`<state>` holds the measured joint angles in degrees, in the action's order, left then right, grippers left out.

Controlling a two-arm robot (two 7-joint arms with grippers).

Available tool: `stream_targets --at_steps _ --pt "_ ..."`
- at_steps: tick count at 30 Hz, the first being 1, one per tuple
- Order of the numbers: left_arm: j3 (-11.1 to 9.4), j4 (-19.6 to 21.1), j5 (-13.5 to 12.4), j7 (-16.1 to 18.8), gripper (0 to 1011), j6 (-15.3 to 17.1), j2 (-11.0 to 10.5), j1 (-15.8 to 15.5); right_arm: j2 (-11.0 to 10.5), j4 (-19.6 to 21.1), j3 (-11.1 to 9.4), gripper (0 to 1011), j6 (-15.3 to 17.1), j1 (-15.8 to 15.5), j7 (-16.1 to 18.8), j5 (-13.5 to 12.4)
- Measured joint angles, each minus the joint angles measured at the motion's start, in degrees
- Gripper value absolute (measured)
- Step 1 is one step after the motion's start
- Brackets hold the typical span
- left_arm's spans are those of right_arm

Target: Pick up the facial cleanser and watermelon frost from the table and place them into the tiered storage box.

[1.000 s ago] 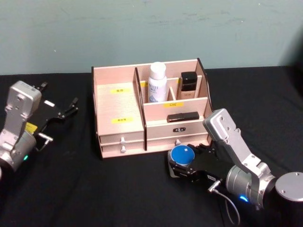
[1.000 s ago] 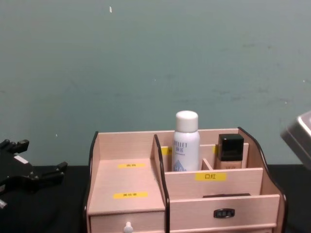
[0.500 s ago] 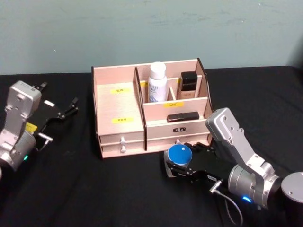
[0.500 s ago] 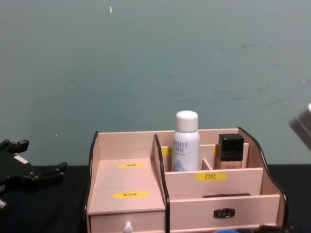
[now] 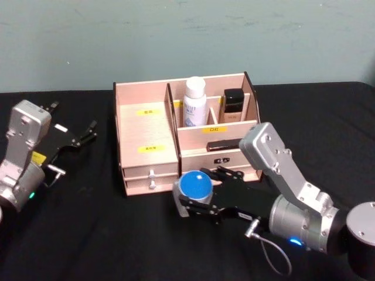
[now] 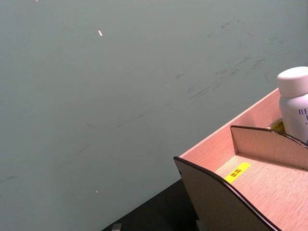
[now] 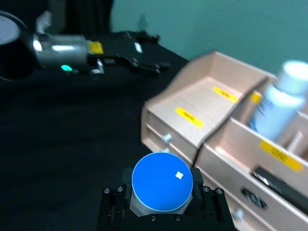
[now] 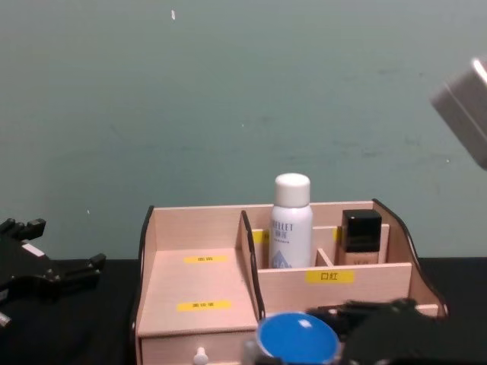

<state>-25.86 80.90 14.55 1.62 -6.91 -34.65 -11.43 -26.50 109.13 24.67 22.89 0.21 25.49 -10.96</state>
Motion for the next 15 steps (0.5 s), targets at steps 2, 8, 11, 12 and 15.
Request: stream_targets --at_steps 2,8,11,12,15 --pt "0.0 0.0 0.0 0.0 1001 0.0 0.0 0.0 0.2 0.1 0.8 730 -0.1 0.9 0.3 0.0" --pt "0.0 0.0 0.0 0.0 1001 0.0 0.0 0.0 1.4 -1.7 3.3 730 -0.1 4.9 1.2 -0.2" --pt "0.0 0.0 0.0 0.0 1001 0.0 0.0 0.0 2.3 -3.2 4.2 730 -0.1 6.9 1.2 -0.3" --pt "0.0 0.0 0.0 0.0 1001 0.0 0.0 0.0 2.5 -3.6 4.4 730 -0.1 7.4 1.2 -0.3" --pt "0.0 0.0 0.0 0.0 1001 0.0 0.0 0.0 3.6 -5.4 5.4 730 -0.1 9.5 0.9 -0.3"
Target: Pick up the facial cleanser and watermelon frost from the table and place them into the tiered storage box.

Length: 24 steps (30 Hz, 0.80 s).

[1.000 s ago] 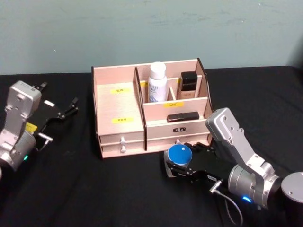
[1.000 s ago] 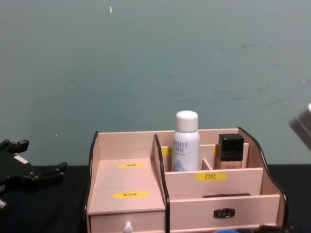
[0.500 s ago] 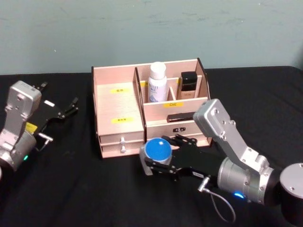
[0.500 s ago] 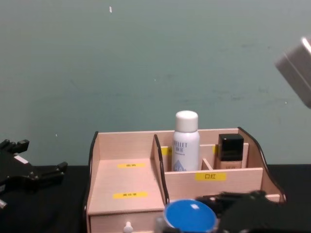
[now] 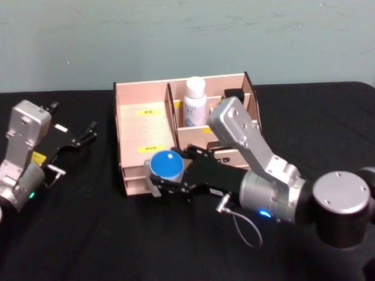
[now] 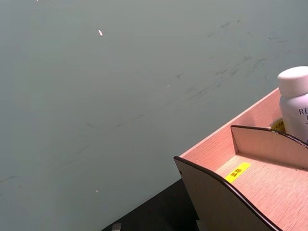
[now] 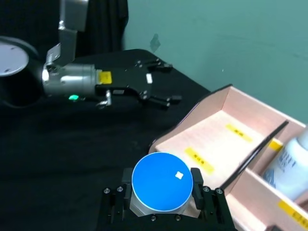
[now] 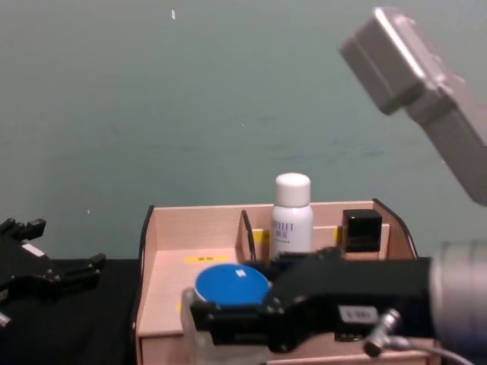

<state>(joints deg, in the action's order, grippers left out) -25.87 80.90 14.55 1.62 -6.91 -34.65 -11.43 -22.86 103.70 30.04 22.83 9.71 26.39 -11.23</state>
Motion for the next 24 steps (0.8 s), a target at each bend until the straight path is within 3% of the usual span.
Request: stream_targets --at_steps 10,24 --pt "0.0 0.0 0.0 0.0 1001 0.0 0.0 0.0 4.1 -6.6 1.7 730 -0.1 5.9 -2.6 1.8" --pt "0.0 0.0 0.0 0.0 1001 0.0 0.0 0.0 7.7 -13.4 1.3 730 -2.3 10.0 -4.0 3.5"
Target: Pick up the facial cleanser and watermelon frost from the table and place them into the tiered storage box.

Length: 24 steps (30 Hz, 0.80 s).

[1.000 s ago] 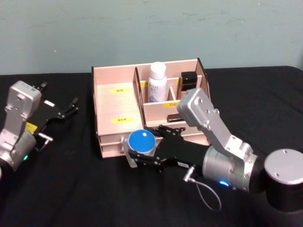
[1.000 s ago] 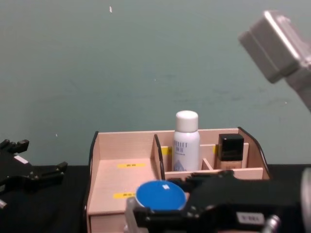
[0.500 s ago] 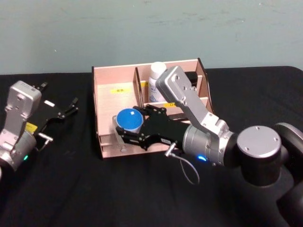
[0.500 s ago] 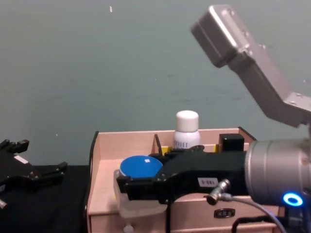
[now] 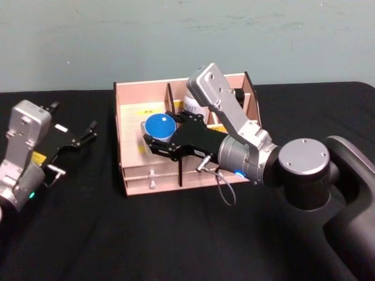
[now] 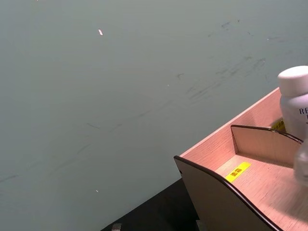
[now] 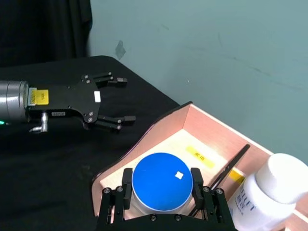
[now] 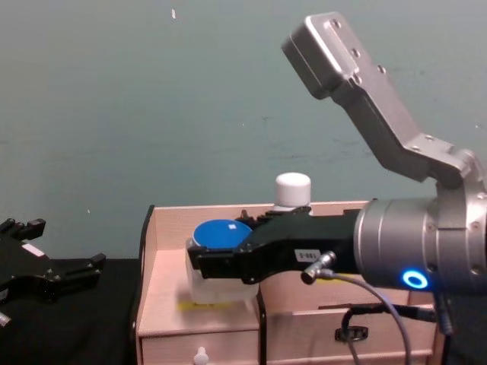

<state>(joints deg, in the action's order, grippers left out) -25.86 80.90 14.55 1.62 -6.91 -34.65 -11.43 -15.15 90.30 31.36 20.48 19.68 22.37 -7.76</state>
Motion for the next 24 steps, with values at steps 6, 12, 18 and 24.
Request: stream_targets --at_steps 6,12,18,24 --pt "0.0 0.0 0.0 0.0 1001 0.0 0.0 0.0 1.3 -1.7 0.0 730 -0.7 1.0 0.2 0.0" --pt "0.0 0.0 0.0 0.0 1001 0.0 0.0 0.0 2.4 -3.8 0.2 730 -0.9 1.9 0.2 0.2" --pt "0.0 0.0 0.0 0.0 1001 0.0 0.0 0.0 3.3 -5.8 0.4 730 -0.7 2.7 0.4 0.2" --pt "0.0 0.0 0.0 0.0 1001 0.0 0.0 0.0 3.7 -6.6 0.5 730 -0.4 3.0 0.4 0.2"
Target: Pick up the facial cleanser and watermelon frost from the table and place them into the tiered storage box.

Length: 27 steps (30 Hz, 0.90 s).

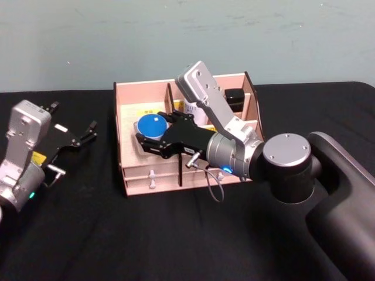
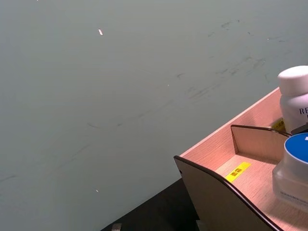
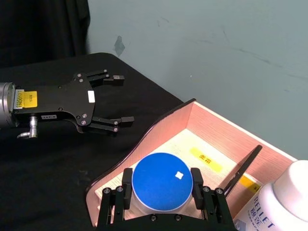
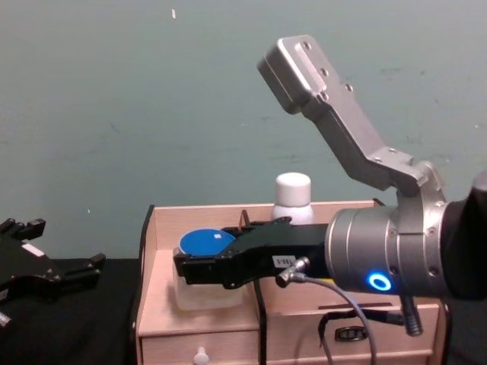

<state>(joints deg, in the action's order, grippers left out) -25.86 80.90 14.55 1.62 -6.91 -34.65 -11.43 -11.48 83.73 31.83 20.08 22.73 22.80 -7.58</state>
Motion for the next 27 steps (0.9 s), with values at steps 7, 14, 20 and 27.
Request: stream_targets --at_steps 7,14,20,27 --pt "0.0 0.0 0.0 0.0 1001 0.0 0.0 0.0 0.2 -0.4 0.0 730 0.4 0.2 0.0 0.0" --pt "0.0 0.0 0.0 0.0 1001 0.0 0.0 0.0 0.2 -0.3 0.0 760 0.4 0.2 0.0 0.0" --pt "0.0 0.0 0.0 0.0 1001 0.0 0.0 0.0 0.2 -0.3 0.0 894 0.3 0.2 0.0 0.0" --pt "0.0 0.0 0.0 0.0 1001 0.0 0.0 0.0 0.1 -0.1 -0.2 1000 -0.2 0.0 0.0 -0.1"
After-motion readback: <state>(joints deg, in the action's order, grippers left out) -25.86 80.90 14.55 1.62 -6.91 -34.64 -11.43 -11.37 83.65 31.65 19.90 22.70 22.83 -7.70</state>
